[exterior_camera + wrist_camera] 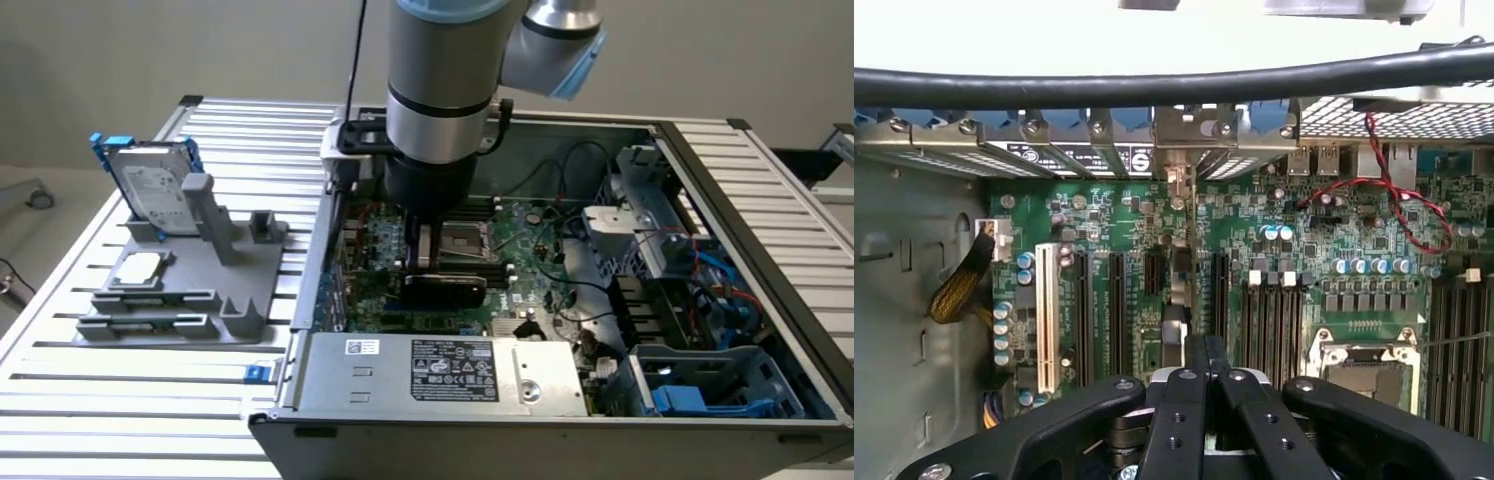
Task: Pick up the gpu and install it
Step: 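Press down on the gpu until it lock into place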
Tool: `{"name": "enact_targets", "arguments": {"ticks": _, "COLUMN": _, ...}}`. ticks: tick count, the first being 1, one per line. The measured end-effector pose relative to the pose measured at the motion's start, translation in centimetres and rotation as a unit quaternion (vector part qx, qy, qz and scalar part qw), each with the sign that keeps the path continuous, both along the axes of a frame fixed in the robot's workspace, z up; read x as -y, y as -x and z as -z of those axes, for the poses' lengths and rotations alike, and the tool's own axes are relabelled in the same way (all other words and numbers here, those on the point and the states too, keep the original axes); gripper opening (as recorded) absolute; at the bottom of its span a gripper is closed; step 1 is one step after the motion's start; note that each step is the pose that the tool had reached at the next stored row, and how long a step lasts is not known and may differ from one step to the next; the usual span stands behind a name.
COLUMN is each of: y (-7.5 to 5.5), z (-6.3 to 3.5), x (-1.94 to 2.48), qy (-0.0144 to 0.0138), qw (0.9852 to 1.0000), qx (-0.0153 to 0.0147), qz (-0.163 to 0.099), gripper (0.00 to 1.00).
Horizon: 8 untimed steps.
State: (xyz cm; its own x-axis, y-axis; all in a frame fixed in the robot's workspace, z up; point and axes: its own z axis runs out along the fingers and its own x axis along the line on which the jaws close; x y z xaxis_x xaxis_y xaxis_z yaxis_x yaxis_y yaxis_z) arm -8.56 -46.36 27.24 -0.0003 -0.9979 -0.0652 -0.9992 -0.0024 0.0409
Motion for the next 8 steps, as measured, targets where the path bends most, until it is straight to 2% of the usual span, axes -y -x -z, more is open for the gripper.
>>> {"name": "enact_targets", "arguments": {"ticks": 8, "y": 0.00, "z": 0.22, "x": 0.00, "qy": 0.0006, "qw": 1.0000, "qx": -0.0002, "qz": 0.000, "gripper": 0.11}}
